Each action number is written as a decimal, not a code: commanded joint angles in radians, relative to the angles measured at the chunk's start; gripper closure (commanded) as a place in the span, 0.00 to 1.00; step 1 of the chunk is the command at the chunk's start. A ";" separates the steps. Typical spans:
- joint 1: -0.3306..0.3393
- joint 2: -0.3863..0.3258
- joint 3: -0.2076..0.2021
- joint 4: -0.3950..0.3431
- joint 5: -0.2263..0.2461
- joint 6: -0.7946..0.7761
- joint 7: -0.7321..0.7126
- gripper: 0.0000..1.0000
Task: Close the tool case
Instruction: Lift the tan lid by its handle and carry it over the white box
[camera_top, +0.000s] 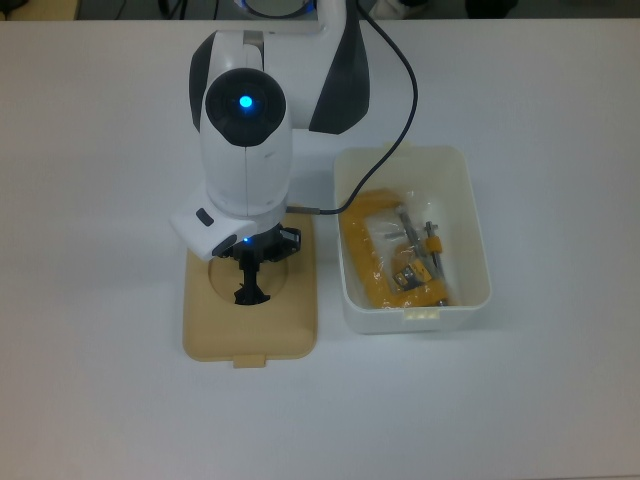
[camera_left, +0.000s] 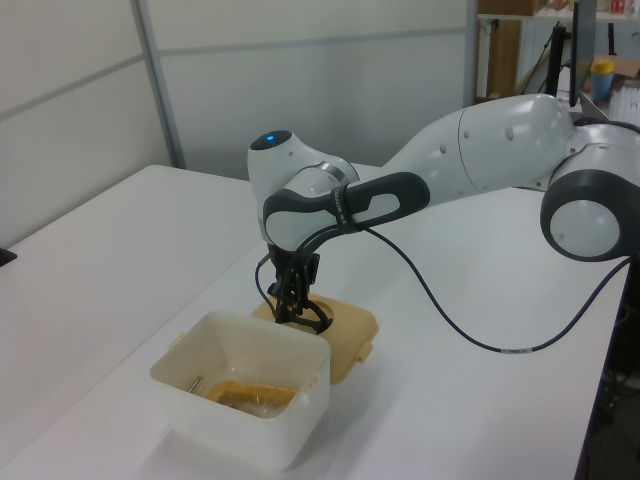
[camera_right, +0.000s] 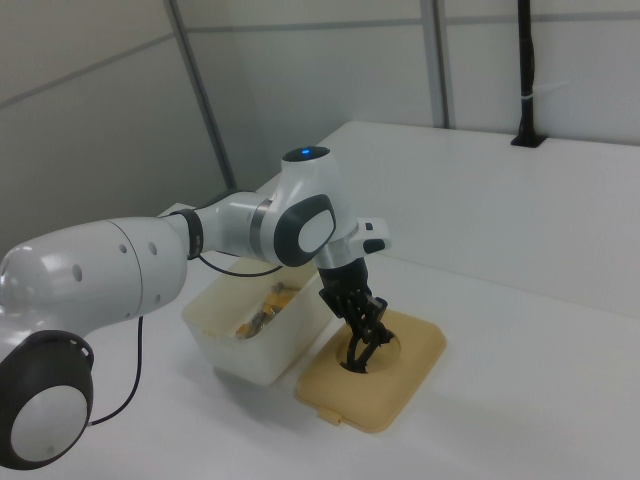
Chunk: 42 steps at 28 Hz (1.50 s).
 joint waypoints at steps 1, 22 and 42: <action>0.008 -0.027 -0.006 -0.011 -0.010 0.011 0.025 0.94; -0.047 -0.191 -0.021 0.038 0.085 -0.196 -0.076 1.00; 0.017 -0.205 -0.004 0.087 0.113 -0.244 0.017 1.00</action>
